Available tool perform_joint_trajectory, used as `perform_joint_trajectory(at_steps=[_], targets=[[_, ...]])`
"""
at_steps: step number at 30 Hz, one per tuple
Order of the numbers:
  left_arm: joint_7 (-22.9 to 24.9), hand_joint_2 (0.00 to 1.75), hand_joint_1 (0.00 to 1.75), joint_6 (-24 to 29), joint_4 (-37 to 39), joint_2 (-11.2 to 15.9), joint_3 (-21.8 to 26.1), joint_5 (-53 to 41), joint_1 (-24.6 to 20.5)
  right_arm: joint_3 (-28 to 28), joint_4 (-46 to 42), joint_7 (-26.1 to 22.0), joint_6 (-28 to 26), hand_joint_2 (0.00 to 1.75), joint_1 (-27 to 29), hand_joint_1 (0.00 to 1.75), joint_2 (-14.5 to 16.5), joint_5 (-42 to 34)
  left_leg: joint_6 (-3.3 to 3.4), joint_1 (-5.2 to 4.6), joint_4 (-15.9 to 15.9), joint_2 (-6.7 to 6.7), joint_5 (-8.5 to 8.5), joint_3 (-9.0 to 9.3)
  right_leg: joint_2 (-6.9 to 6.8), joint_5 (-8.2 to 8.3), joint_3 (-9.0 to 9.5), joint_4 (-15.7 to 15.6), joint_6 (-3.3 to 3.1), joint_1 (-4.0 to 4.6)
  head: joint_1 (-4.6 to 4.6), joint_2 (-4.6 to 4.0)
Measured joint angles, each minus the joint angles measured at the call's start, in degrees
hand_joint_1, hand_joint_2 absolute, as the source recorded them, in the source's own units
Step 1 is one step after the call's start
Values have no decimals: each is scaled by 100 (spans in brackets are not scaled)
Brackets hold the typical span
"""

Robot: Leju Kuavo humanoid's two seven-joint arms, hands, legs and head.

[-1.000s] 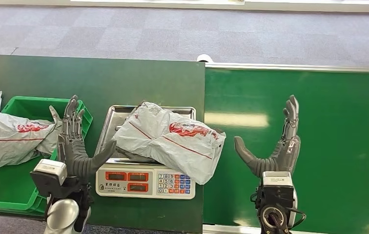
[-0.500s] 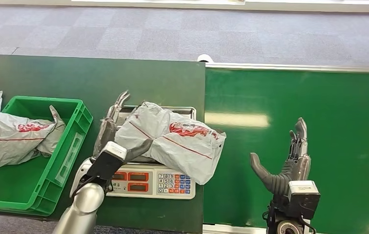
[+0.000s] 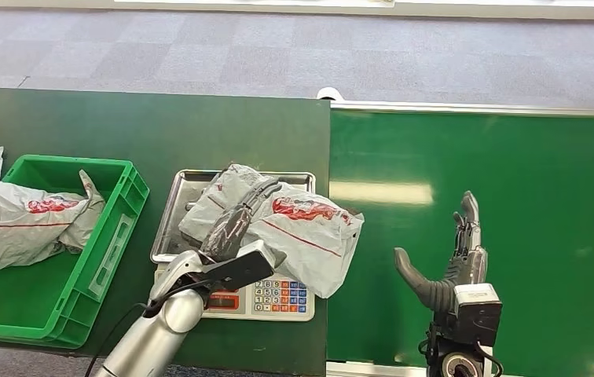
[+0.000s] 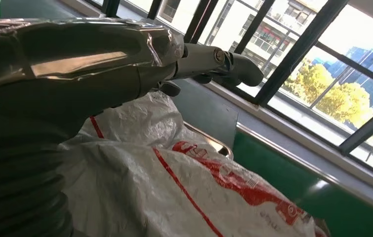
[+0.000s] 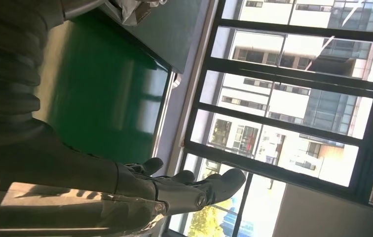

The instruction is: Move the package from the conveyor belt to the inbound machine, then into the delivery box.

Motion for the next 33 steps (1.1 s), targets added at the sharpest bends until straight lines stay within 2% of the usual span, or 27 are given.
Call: perform_joint_trajectory(at_steps=[10,15,16,19,20,28,33], targets=[[446,175,0,-250,720,17,-492,-948,-259,-2,142,61,142,175,-77,0,29,140,0,0,0,1,0,0,0,0,1,0,0,0,2,0],[500,175,0,-281,963,18,-580,-1097,-315,-3,187,96,183,175,-89,0,61,174,0,0,0,-1,0,0,0,0,1,0,0,0,1,0],[501,175,36,-286,989,18,-585,-1101,-320,-3,192,99,192,175,-89,0,66,181,0,0,0,0,0,0,0,0,1,0,0,0,1,0],[489,175,159,-306,1044,20,-586,-1091,-322,-7,197,109,213,175,-84,0,84,220,0,0,0,0,0,0,0,0,1,0,0,0,2,0],[472,175,166,-304,1057,23,-586,-1078,-321,-9,197,111,216,175,-80,0,92,237,0,0,0,0,0,0,0,0,2,0,0,0,1,0],[350,175,171,-255,1078,39,-547,-993,-306,-42,197,124,217,175,-5,0,137,292,1,0,0,-4,1,3,-3,0,10,0,0,0,2,0],[235,175,175,53,998,31,-436,-692,-240,-54,196,128,216,175,42,0,155,302,1,0,0,0,1,16,-2,1,21,0,0,0,2,0]])
